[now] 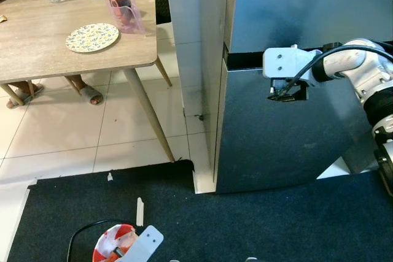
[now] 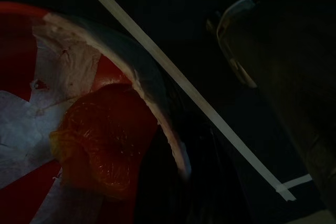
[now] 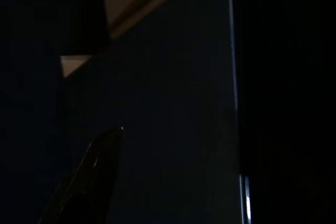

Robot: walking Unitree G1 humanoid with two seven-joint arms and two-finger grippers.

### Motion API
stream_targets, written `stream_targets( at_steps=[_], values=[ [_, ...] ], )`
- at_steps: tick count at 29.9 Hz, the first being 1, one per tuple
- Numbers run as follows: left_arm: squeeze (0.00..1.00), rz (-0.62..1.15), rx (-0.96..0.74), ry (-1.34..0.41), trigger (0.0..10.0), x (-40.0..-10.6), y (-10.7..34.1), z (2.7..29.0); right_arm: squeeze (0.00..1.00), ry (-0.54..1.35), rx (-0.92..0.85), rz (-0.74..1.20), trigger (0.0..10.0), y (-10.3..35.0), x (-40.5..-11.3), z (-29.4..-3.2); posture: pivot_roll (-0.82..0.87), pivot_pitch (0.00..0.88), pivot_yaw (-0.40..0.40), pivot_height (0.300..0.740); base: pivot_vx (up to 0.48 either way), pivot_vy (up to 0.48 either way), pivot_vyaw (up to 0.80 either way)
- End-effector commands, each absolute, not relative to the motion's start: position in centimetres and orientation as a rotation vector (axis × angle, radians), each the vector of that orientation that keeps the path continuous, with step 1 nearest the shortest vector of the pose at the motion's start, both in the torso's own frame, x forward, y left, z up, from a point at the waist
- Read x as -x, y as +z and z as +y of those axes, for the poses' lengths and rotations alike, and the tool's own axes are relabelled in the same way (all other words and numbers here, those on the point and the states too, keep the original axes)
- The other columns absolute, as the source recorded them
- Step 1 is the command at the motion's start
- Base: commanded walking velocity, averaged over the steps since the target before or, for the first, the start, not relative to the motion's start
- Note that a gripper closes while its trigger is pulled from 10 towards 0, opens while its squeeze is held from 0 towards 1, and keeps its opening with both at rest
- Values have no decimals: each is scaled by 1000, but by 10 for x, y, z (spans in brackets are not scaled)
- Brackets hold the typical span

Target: Restocking fridge

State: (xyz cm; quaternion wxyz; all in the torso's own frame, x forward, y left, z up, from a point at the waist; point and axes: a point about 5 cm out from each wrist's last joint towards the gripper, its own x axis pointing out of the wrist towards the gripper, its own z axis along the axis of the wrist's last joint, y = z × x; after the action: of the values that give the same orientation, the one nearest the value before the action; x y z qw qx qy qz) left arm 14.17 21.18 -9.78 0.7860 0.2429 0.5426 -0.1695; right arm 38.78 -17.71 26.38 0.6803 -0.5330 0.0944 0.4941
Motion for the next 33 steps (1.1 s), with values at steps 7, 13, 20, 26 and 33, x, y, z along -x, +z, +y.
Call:
stream_targets(
  at_steps=[7, 13, 20, 26, 33],
  values=[
    [0, 1188, -507, -384, 10000, -134, -102, 205, 0, 1493, 1049, 437, 10000, 216, -363, -173, -18, 115, -5, 740, 0, 0, 0],
    [0, 1193, -502, -383, 10000, -132, -103, 205, 0, 1681, 786, 122, 10000, 265, -334, -150, -19, 115, -7, 740, 0, 0, 0],
    [0, 1209, -500, -389, 10000, -126, -104, 205, 0, 1893, 505, -176, 10000, 314, -292, -135, -19, 115, -7, 740, 0, 0, 0],
    [0, 1212, -498, -389, 10000, -125, -105, 204, 0, 1943, 356, -296, 10000, 326, -279, -135, -26, 110, -8, 740, 0, 0, 0],
    [0, 1212, -493, -392, 10000, -125, -105, 202, 0, 1891, 278, -258, 10000, 304, -266, -129, -28, 107, -14, 740, 0, 0, 0]
  ],
)
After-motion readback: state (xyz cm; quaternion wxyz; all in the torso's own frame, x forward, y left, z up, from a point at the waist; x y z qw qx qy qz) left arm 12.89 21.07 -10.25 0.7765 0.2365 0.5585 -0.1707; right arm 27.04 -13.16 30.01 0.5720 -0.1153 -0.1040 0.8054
